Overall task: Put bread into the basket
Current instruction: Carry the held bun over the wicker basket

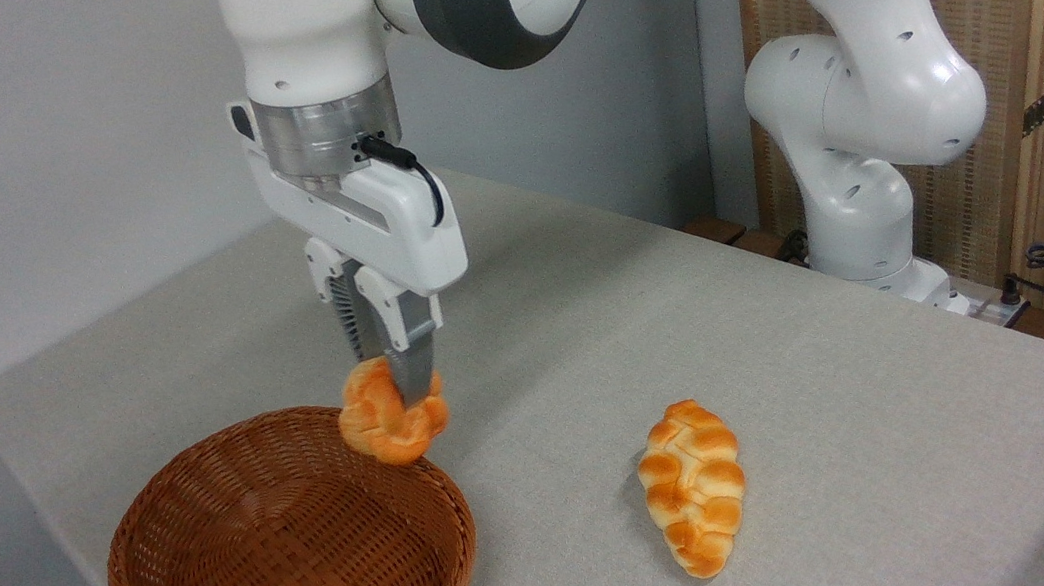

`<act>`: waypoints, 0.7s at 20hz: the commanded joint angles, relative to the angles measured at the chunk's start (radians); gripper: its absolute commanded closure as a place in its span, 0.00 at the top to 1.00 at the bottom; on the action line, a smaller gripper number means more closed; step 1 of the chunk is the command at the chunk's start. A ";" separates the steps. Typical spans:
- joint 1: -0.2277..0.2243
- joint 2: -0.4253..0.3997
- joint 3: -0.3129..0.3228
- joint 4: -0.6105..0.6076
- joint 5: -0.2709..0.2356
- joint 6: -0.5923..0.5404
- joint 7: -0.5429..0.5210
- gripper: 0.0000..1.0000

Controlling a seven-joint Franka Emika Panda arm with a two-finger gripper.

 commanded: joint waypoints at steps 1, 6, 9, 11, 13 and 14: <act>-0.004 0.025 0.008 0.014 -0.016 0.102 0.022 0.76; -0.004 0.038 0.008 0.014 -0.011 0.154 0.021 0.95; -0.004 0.038 0.008 0.015 -0.010 0.164 0.019 1.00; -0.004 0.038 0.006 0.014 -0.011 0.164 0.018 1.00; -0.004 0.038 0.006 0.014 -0.011 0.164 0.016 1.00; -0.004 0.038 0.006 0.015 -0.011 0.164 0.016 1.00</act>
